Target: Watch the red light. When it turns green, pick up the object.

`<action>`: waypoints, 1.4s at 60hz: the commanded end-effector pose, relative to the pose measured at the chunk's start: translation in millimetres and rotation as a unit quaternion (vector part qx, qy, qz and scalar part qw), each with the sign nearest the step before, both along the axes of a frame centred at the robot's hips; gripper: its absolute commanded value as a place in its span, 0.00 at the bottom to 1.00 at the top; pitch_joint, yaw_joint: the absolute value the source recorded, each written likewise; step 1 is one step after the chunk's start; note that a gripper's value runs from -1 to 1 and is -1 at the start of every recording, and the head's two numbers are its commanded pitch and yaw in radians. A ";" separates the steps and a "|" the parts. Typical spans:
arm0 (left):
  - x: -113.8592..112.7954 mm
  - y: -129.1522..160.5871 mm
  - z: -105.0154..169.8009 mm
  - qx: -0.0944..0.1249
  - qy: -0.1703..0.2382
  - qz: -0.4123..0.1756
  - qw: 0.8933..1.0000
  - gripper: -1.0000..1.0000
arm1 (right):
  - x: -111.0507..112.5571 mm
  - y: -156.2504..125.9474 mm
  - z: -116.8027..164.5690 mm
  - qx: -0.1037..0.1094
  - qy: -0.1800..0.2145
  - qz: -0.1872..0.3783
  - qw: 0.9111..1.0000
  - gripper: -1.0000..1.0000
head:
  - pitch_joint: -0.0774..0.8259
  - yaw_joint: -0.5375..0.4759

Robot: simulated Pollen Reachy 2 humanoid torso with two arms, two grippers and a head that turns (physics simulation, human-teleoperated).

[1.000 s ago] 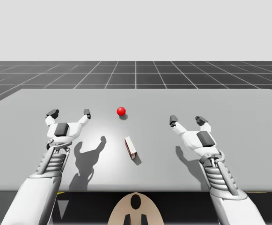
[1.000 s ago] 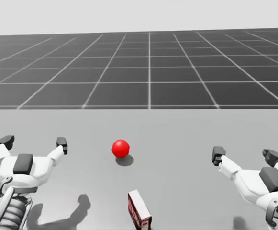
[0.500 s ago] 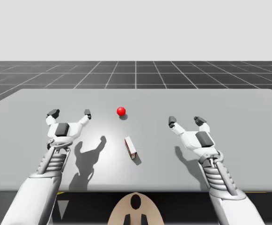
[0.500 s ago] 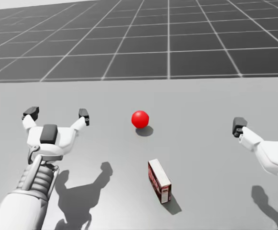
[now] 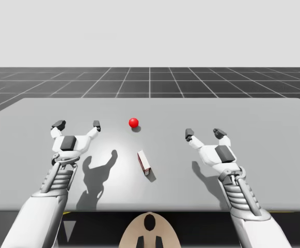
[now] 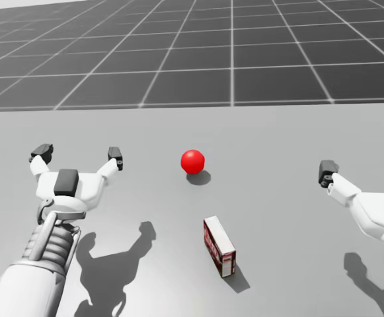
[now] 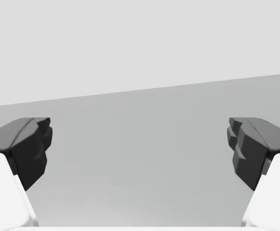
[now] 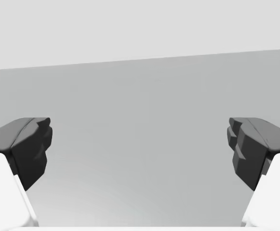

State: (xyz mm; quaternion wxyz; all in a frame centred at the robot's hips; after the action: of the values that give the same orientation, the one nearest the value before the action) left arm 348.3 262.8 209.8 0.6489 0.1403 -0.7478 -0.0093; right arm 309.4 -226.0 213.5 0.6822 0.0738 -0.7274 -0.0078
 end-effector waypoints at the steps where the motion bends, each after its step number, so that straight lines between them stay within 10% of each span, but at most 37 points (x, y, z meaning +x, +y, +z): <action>1: -0.3 -0.2 0.1 0.000 0.000 -0.001 1.000 0.00 | -0.8 4.8 -2.0 0.012 0.002 0.002 1.000 0.00 | 0.60 0.66; 84: -1.3 -1.7 0.2 0.001 0.002 -0.002 1.000 0.00 | 0.0 4.3 -1.8 0.013 0.003 0.003 1.000 0.00 | 0.60 0.66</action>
State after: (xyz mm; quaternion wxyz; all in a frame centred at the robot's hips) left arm 347.2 260.9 210.2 0.6500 0.1390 -0.7470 -0.0112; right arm 310.3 -226.6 214.0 0.6823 0.0761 -0.7271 -0.0077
